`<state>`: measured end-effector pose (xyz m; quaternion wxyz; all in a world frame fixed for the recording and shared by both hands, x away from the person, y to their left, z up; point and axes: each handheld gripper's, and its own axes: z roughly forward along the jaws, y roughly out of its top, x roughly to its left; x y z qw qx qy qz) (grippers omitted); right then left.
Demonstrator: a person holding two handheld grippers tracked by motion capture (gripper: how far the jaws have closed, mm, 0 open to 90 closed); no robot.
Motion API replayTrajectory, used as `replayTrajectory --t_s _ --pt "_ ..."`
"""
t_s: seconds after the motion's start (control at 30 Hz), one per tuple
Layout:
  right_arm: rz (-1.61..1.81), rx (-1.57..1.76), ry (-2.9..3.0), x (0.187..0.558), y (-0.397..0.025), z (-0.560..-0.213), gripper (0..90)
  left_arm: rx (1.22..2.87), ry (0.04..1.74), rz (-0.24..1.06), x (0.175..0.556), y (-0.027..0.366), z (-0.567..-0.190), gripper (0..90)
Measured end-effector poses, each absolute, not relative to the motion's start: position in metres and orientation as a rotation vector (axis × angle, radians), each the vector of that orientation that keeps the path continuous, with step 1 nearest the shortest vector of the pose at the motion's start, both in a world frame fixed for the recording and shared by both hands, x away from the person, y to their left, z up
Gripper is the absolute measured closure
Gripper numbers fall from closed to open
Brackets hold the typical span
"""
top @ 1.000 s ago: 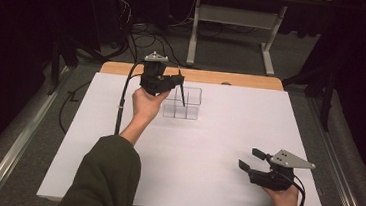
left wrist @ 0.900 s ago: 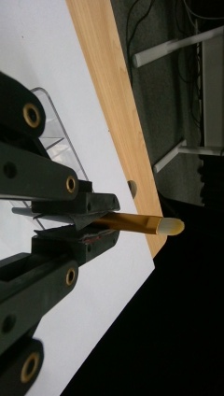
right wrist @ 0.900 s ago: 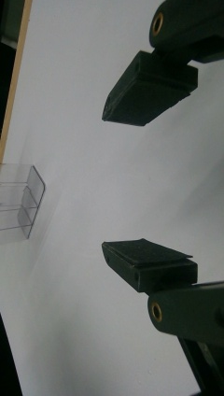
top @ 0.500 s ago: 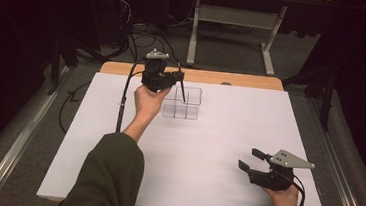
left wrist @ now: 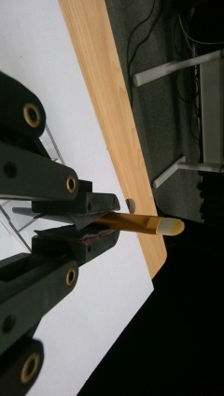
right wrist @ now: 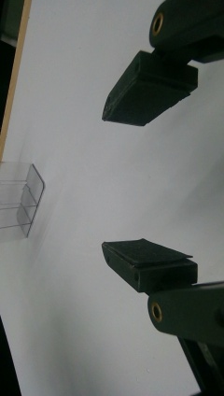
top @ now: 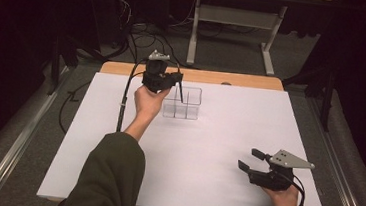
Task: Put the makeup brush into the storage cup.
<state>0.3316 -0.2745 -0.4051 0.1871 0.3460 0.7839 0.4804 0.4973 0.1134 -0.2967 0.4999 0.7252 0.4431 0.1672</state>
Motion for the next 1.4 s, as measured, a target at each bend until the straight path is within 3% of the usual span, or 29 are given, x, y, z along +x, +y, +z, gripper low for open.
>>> replayTrajectory --t_s 0.7,0.77,0.9,1.03,1.4 --pt "1.355 0.966 2.21 0.331 -0.274 -0.405 33.4 1.82 1.059 0.395 0.5 0.106 -0.304 82.8" --pt "1.354 0.966 2.21 0.331 -0.274 -0.405 33.5 1.811 1.053 0.388 0.499 0.106 -0.304 77.3" --pt "1.35 0.958 2.209 0.332 -0.274 -0.405 33.5 1.8 1.059 0.412 0.497 0.107 -0.302 57.7" --pt "1.355 0.964 2.207 0.331 -0.274 -0.405 33.5 1.792 1.069 0.441 0.495 0.108 -0.3 47.3" --pt "1.356 0.961 2.205 0.331 -0.274 -0.405 33.5 1.783 1.049 0.473 0.486 0.114 -0.299 39.4"
